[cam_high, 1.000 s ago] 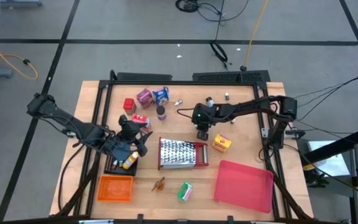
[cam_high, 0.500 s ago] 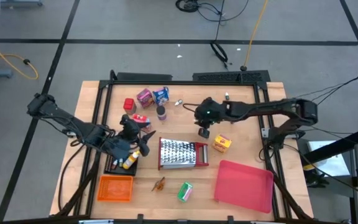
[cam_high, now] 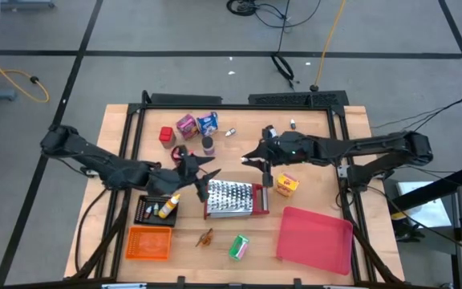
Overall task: Pick & Place Kitchen Items
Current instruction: Put the small brown food coloring bottle into the black bin
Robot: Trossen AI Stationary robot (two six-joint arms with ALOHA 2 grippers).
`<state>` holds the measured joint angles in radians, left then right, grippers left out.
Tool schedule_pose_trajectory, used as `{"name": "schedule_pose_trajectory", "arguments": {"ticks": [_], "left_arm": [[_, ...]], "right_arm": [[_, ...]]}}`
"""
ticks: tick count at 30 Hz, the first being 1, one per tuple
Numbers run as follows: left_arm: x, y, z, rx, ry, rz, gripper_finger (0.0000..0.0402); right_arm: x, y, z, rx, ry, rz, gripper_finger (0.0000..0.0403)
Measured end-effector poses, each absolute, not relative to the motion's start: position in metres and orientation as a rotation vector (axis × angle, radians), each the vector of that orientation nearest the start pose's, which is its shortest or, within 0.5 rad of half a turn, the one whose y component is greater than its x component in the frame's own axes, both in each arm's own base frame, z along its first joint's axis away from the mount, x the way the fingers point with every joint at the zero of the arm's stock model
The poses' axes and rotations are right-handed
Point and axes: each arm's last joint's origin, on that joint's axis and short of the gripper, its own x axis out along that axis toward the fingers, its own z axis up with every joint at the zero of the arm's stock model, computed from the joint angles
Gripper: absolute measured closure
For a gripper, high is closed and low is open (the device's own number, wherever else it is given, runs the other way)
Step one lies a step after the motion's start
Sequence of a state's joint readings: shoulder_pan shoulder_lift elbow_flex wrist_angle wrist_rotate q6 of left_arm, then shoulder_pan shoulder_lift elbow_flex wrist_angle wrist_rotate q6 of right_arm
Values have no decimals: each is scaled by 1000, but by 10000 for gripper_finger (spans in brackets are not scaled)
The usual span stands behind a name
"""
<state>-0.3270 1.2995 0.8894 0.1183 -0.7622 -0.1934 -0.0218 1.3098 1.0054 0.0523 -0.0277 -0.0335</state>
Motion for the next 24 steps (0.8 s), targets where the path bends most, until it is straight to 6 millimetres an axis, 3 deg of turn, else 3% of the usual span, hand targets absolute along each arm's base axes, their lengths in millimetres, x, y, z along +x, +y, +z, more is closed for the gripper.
{"name": "schedule_pose_trajectory", "arguments": {"ticks": [10,16,24], "left_arm": [[300,-59,286,-49,132,312,195],[313,-60,281,-36,83,188,195],[320,-61,280,-23,22,169,195]], "right_arm": [[296,21,337,-105,73,100,346],[296,25,342,-135,24,111,346],[296,27,345,-136,-10,115,346]]}}
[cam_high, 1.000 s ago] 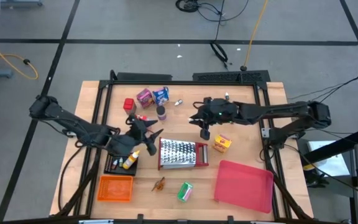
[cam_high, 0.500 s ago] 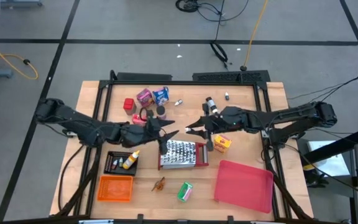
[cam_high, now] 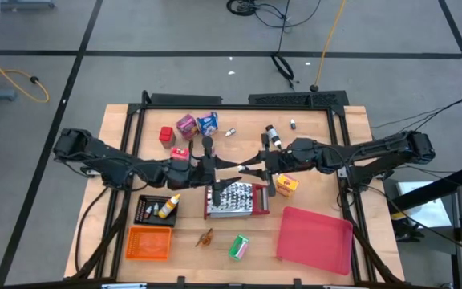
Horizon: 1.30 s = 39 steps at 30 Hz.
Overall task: Pick & Place Kitchen Items
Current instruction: Put the small brown food coloring bottle into the black bin
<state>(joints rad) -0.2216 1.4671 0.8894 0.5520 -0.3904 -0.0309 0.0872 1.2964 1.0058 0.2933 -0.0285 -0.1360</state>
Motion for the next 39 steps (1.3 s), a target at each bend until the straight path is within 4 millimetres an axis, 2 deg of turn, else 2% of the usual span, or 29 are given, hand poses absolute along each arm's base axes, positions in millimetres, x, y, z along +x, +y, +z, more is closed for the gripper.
{"name": "schedule_pose_trajectory", "arguments": {"ticks": [8,34,39], "left_arm": [[320,-58,288,-20,-47,129,195],[321,-55,288,-29,-58,93,195],[330,-53,279,-48,-72,66,195]], "right_arm": [[301,28,343,-137,-25,126,346],[304,28,346,-142,-79,138,346],[304,28,345,-142,-78,138,346]]}}
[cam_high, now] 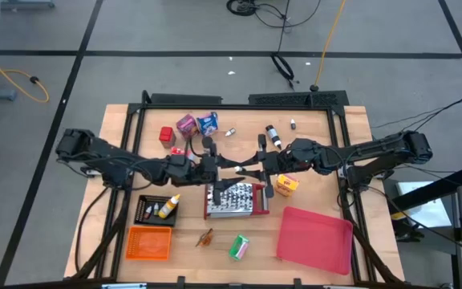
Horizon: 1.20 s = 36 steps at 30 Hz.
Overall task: Pick & Place Kitchen Items
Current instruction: Put the small brown food coloring bottle into the black bin
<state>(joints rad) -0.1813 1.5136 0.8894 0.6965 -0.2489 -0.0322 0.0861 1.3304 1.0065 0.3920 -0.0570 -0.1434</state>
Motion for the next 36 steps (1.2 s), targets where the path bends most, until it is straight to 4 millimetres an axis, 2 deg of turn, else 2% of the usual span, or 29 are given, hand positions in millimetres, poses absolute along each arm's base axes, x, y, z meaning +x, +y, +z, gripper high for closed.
{"name": "schedule_pose_trajectory", "arguments": {"ticks": [5,17,21,28,36], "left_arm": [[340,-51,266,-48,-70,62,195],[339,-50,271,-49,-88,50,199],[339,-50,270,-47,-88,43,238],[339,-51,270,-17,-81,18,352],[339,-51,268,-13,-66,-3,359]], "right_arm": [[304,28,344,-133,-62,140,346],[304,28,342,-132,-47,141,346],[305,28,342,-133,-44,141,346],[312,28,334,-123,-26,146,343],[311,29,335,-124,-36,144,309]]}}
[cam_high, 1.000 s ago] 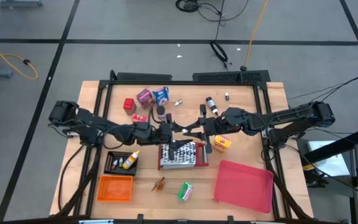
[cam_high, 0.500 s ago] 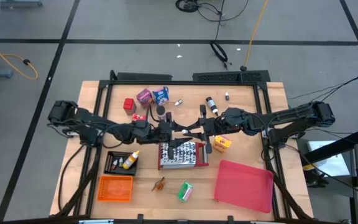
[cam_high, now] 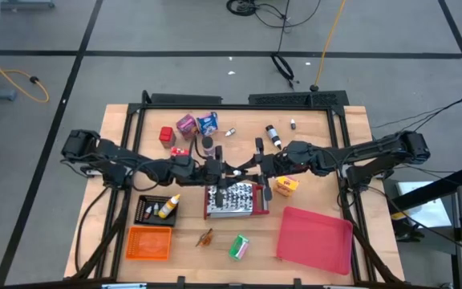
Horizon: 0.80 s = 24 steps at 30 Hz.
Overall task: Pick & Place Kitchen Items
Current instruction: Put the small brown food coloring bottle into the black bin
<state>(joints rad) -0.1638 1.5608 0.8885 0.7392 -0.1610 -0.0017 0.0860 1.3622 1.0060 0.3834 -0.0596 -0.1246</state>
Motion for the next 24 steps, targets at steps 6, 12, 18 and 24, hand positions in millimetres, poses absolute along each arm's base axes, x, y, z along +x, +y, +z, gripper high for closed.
{"name": "schedule_pose_trajectory", "arguments": {"ticks": [6,12,18,24], "left_arm": [[339,-51,266,-16,-35,9,359],[328,-52,267,-30,92,44,359],[294,-65,274,-68,290,135,359],[246,-82,281,-183,462,232,359]], "right_arm": [[307,27,339,-119,-34,113,294],[299,24,341,-126,14,19,275],[287,22,344,-149,76,5,263],[280,18,342,-135,148,-4,262]]}}
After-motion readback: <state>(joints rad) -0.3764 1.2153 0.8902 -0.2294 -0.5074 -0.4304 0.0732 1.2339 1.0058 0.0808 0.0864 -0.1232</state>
